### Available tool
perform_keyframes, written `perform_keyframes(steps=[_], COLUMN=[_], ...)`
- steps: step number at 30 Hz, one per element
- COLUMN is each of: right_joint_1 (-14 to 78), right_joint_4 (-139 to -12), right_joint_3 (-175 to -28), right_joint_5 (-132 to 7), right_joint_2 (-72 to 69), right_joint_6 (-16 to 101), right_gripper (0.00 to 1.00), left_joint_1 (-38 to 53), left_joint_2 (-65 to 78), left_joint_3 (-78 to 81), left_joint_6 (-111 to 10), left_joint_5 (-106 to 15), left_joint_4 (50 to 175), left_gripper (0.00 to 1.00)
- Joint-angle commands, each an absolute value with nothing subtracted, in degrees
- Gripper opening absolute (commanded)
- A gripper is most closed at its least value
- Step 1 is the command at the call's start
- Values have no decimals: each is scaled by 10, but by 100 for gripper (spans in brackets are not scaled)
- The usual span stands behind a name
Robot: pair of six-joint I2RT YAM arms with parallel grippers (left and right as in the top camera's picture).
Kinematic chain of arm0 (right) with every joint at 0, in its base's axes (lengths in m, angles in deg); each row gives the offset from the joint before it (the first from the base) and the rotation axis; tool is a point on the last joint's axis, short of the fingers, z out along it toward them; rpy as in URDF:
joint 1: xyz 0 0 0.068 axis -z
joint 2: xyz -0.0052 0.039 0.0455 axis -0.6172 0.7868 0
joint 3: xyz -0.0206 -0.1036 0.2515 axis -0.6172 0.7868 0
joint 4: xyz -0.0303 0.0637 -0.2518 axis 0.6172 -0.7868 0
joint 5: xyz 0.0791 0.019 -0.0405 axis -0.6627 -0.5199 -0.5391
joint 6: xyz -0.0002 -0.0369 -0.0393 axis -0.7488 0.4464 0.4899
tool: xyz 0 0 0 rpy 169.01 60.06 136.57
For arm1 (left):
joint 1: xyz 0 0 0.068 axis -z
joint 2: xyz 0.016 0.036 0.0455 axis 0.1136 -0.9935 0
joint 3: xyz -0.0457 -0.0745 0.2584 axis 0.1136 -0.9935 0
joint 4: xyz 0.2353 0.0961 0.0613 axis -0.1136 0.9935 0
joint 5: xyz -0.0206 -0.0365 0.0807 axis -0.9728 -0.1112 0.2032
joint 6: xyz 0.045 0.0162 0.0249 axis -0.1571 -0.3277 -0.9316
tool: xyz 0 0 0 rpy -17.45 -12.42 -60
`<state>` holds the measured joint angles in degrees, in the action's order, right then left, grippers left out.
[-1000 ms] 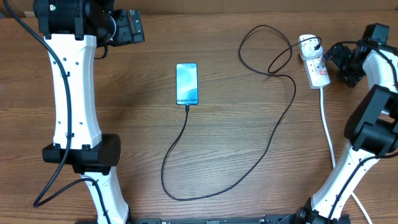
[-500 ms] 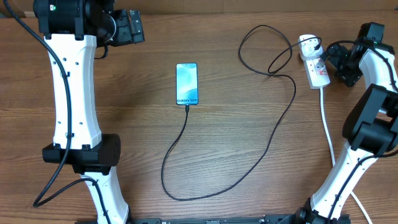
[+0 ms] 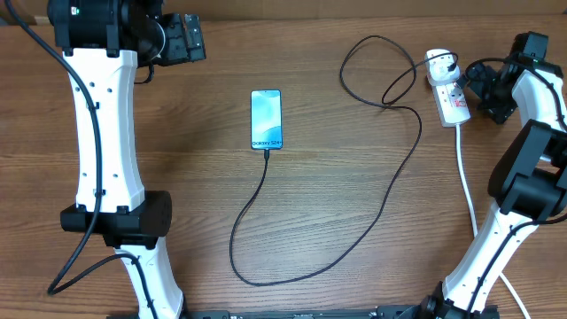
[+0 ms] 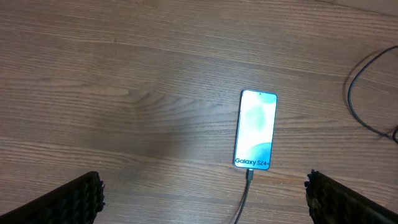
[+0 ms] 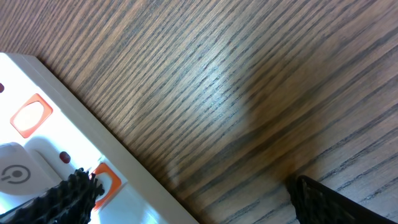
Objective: Plug charger to phone and switch on socket
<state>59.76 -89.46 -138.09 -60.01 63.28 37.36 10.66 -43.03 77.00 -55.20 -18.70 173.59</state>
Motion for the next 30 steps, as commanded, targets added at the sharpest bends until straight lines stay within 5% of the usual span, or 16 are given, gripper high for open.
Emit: perform_keyframes(steps=[1, 30], right_joint_1=[595, 583], right_joint_4=[-898, -897], right_joint_3=[-1392, -1369], right_joint_5=[-607, -605], right_joint_2=[642, 644], right_joint_6=[386, 404], right_gripper=[100, 100], left_joint_1=[110, 110], left_joint_2=[-434, -434], left_joint_3=[771, 771], left_joint_6=[-544, -544], left_joint_5=[-179, -179], left_joint_4=[1735, 1735], left_gripper=[100, 100])
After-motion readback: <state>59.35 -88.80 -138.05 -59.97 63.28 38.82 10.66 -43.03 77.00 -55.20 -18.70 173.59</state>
